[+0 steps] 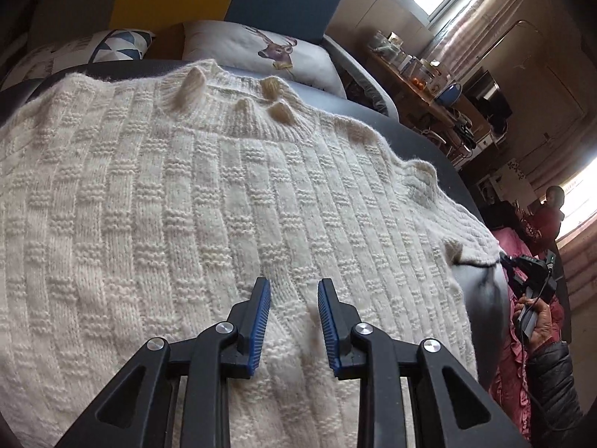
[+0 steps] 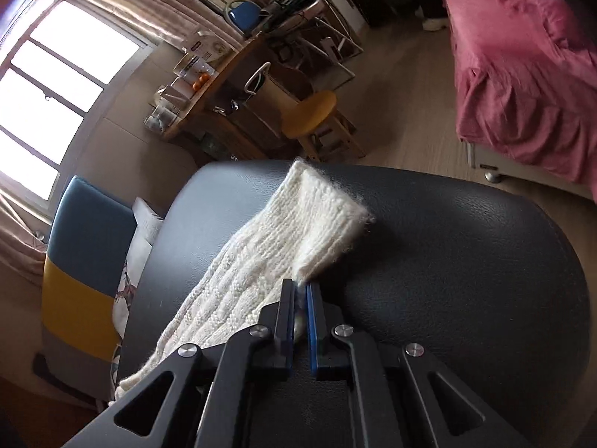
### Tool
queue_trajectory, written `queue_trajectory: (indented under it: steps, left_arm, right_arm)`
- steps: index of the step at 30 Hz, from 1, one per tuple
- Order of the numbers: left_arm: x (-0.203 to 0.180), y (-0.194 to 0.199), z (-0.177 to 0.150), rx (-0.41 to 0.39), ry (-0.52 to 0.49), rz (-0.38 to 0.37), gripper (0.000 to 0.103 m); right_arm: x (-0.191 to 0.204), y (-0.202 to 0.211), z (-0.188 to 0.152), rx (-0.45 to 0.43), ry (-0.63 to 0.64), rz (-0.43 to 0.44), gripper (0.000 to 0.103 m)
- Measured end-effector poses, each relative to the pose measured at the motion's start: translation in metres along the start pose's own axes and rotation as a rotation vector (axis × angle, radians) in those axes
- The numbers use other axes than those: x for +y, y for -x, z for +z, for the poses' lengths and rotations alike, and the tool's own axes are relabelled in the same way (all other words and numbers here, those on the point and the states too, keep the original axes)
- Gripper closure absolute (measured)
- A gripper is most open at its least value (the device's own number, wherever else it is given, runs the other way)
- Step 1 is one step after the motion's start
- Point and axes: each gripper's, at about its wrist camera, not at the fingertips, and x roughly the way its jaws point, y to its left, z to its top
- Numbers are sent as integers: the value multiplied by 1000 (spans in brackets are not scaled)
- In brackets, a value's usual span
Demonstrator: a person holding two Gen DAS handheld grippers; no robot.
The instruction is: Fold clothes
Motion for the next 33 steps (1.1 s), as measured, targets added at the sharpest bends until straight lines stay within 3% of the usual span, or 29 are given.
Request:
queue_trajectory:
  steps: [5, 10, 13, 16, 19, 21, 22, 23, 28, 33]
  left_arm:
    - [-29, -3, 15, 68, 60, -193, 77]
    - [-99, -30, 33, 188, 51, -415, 74]
    - [-152, -58, 40, 283, 26, -486, 71]
    - [-196, -76, 43, 311, -54, -450, 71]
    - [-223, -87, 44, 325, -113, -425, 70]
    - [-227, -97, 50, 340, -86, -427, 70]
    - [-227, -103, 54, 348, -67, -433, 70]
    - [-227, -108, 58, 357, -47, -439, 70]
    - [-234, -156, 90, 409, 66, -459, 66]
    - [-245, -213, 107, 459, 153, -434, 61]
  right_arm:
    - [31, -9, -9, 35, 127, 64, 97]
    - [98, -14, -60, 125, 479, 81, 97]
    - [114, -18, -92, 165, 607, 52, 97]
    - [117, -22, -113, 191, 687, 13, 97]
    - [105, -20, -109, 164, 645, -3, 91]
    - [101, -18, -99, 133, 630, -5, 66]
    - [98, -17, -94, 118, 622, -6, 48]
    - [98, -18, -90, 108, 629, -13, 41]
    - [122, -36, -80, 107, 768, -88, 29]
    - [122, -57, -76, 125, 871, -223, 28]
